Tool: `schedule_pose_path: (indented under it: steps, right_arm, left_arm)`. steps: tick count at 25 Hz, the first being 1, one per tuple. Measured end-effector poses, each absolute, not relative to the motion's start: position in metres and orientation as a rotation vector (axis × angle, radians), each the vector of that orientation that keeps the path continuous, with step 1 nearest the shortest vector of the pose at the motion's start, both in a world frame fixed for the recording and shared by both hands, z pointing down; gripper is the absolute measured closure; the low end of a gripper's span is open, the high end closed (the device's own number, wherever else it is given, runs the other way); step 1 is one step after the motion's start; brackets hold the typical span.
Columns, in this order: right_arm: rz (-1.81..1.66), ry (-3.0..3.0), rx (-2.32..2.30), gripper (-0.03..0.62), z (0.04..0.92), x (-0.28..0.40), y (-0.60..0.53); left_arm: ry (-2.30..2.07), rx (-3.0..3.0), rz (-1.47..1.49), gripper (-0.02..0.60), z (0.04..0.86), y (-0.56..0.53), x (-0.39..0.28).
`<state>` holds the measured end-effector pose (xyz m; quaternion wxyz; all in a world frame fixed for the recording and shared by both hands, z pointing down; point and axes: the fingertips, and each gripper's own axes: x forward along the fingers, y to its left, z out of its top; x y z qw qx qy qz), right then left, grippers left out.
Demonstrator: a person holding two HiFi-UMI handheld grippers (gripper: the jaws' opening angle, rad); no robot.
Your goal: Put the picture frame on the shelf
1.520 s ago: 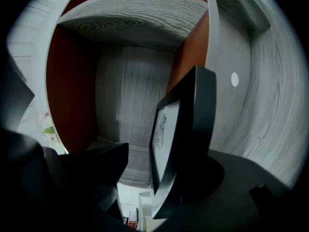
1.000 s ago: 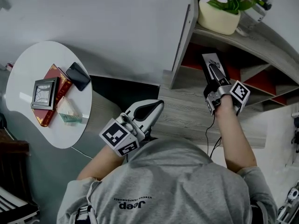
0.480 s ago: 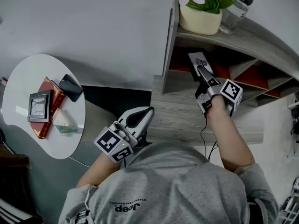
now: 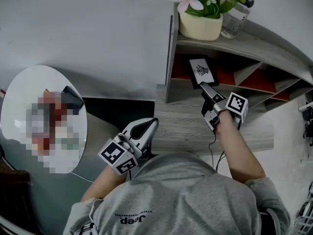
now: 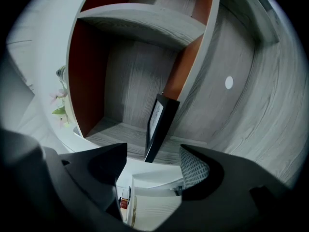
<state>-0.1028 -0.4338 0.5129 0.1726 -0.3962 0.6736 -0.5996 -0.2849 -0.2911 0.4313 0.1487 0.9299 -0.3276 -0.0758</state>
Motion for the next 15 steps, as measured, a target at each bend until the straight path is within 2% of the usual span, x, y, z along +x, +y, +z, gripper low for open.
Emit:
schedule_pose_path:
  steps: [6, 7, 15]
  right_arm:
    - [-1.545, 2.103, -1.121, 0.247, 0.501, -0.069, -0.406]
    - [-1.496, 2.147, -1.123, 0.279, 0.498, -0.062, -0.402]
    - [-1.022, 2.469, -0.982, 0.385, 0.444, 0.003, -0.373]
  left_arm:
    - [-0.912, 2.677, -0.233, 0.555, 0.430, -0.295, -0.269]
    - [-0.910, 2.676, -0.237, 0.555, 0.430, -0.296, -0.266]
    - [-0.911, 2.690, -0.229, 0.555, 0.422, -0.299, -0.212]
